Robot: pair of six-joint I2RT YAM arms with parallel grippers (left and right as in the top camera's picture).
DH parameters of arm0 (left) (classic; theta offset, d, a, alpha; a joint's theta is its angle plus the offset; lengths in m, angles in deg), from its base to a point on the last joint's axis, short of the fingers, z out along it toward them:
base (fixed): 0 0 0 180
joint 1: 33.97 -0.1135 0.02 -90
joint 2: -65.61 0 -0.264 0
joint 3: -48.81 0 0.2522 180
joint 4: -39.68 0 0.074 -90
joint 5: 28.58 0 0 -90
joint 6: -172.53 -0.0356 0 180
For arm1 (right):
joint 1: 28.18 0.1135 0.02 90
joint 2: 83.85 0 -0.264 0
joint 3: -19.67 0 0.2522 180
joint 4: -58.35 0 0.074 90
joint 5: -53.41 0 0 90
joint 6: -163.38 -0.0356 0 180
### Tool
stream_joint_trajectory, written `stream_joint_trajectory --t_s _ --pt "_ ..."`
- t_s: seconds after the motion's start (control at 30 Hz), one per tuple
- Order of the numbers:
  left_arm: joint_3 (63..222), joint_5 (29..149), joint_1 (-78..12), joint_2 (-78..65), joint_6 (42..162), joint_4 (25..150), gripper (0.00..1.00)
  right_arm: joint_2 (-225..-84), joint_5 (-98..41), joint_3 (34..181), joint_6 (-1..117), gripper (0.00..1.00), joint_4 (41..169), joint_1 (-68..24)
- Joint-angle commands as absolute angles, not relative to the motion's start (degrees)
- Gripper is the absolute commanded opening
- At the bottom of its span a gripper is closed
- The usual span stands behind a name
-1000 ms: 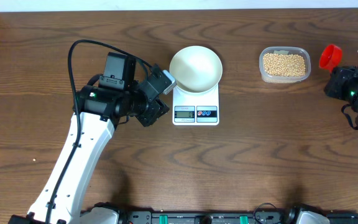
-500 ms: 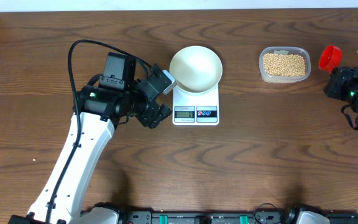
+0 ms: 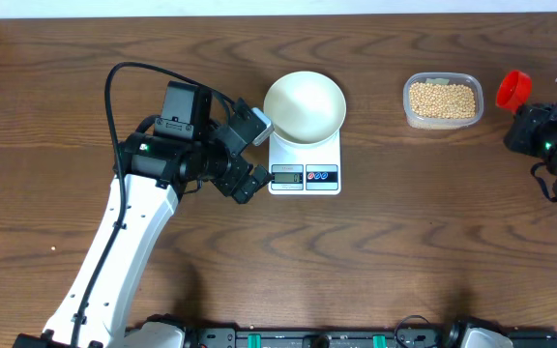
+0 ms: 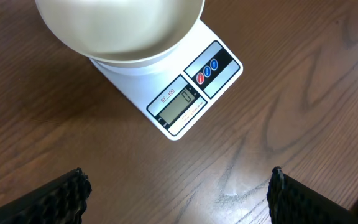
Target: Scoop item into bowl and weigh 50g on scale
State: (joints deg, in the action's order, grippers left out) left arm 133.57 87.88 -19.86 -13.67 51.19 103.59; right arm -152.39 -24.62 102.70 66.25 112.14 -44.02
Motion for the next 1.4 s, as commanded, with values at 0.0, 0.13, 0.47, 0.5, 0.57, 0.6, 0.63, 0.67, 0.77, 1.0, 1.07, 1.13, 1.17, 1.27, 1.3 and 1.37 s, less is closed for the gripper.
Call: stream_joint_trajectory --t_s 0.0,0.13,0.47,0.5,0.57,0.6,0.63,0.67,0.77,1.0,1.07,1.13,1.17,1.27,1.3,1.37 --pt "134.7 87.7 -19.7 -13.2 51.7 103.8 0.93 -152.5 -24.2 104.0 66.8 0.01 112.2 -43.8" --pt "134.7 87.7 -19.7 -13.2 51.7 103.8 0.94 -152.5 -24.2 104.0 66.8 0.01 112.2 -43.8" --pt "134.7 87.7 -19.7 -13.2 51.7 103.8 0.94 -152.5 -24.2 104.0 66.8 0.01 112.9 -43.8" --pt "134.7 87.7 -19.7 -13.2 51.7 103.8 0.94 -152.5 -24.2 104.0 66.8 0.01 113.1 -43.8" --pt "134.7 87.7 -19.7 -13.2 51.7 103.8 0.94 -152.5 -24.1 104.0 66.9 0.01 113.8 -43.8" --pt "134.7 87.7 -19.7 -13.2 51.7 103.8 0.94 -152.5 -23.9 104.0 67.6 0.01 114.5 -43.8" --pt "134.7 87.7 -19.7 -13.2 51.7 103.8 0.94 -152.5 -23.3 104.0 68.5 0.01 115.1 -43.8" --pt "134.7 87.7 -19.7 -13.2 51.7 103.8 0.94 -152.5 -22.6 104.0 69.3 0.01 115.5 -43.8" --pt "134.7 87.7 -19.7 -13.2 51.7 103.8 0.94 -152.5 -20.9 104.0 71.1 0.01 115.6 -43.8" --pt "134.7 87.7 -19.7 -13.2 51.7 103.8 0.94 -158.9 -19.3 108.6 75.6 0.01 115.0 -41.2" --pt "134.7 87.7 -19.7 -13.2 51.7 103.8 0.94 -162.1 -19.7 111.4 76.8 0.01 116.6 -39.2" --pt "134.7 87.7 -19.7 -13.2 51.7 103.8 0.94 -165.3 -21.5 114.2 77.4 0.01 118.0 -37.3" --pt "134.7 87.7 -19.7 -13.2 51.7 103.8 0.94 -166.5 -22.7 115.2 77.4 0.01 118.6 -36.7" --pt "134.7 87.7 -19.7 -13.2 51.7 103.8 0.94 -170.7 -27.9 117.7 77.4 0.01 119.9 -34.5" --pt "134.7 87.7 -19.7 -13.2 51.7 103.8 0.94 -172.0 -29.5 117.9 77.4 0.01 119.7 -33.8" --pt "134.7 87.7 -19.7 -13.2 51.7 103.8 0.94 -173.4 -31.7 117.9 77.3 0.01 119.4 -33.2"
